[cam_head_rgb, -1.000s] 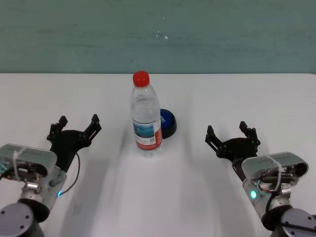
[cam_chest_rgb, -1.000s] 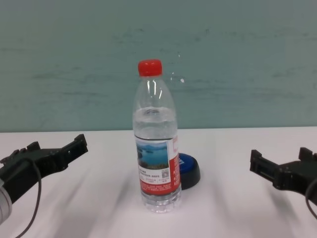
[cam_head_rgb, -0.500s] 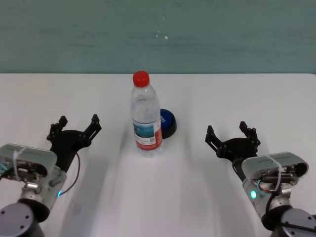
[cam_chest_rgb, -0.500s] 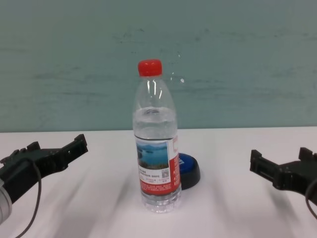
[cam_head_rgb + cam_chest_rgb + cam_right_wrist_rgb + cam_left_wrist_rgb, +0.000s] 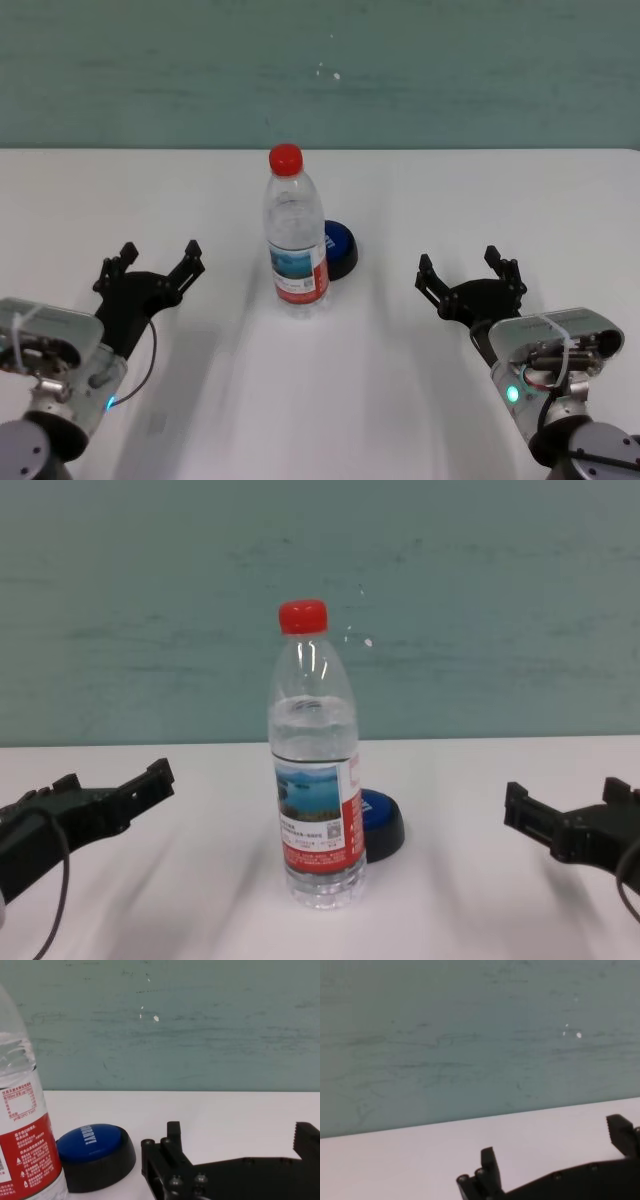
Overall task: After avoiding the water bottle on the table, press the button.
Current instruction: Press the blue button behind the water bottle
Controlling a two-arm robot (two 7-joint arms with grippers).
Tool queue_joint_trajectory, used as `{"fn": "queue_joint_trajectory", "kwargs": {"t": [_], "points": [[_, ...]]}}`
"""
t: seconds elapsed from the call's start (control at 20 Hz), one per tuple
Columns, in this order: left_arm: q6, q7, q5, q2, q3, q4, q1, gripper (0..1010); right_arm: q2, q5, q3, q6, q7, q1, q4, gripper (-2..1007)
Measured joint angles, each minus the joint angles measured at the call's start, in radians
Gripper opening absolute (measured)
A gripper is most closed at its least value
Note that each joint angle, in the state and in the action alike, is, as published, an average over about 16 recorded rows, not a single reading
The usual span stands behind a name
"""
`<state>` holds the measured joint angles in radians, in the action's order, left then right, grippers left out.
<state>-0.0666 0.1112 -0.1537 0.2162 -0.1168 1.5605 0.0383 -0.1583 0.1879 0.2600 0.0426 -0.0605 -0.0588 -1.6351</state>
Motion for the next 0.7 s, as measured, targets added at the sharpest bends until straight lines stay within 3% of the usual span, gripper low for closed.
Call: {"fn": "queue_joint_trajectory", "kwargs": {"t": [0.4, 0.7], "points": [[0.012, 0.054, -0.019, 0.006, 0.032, 0.062, 0.052, 1010, 0.000, 0.000, 0.000, 0.000, 0.000, 0.000, 0.000, 1004], [-0.006, 0.079, -0.021, 0.016, 0.048, 0.101, 0.092, 1010, 0.000, 0.000, 0.000, 0.000, 0.000, 0.000, 0.000, 1004]]}}
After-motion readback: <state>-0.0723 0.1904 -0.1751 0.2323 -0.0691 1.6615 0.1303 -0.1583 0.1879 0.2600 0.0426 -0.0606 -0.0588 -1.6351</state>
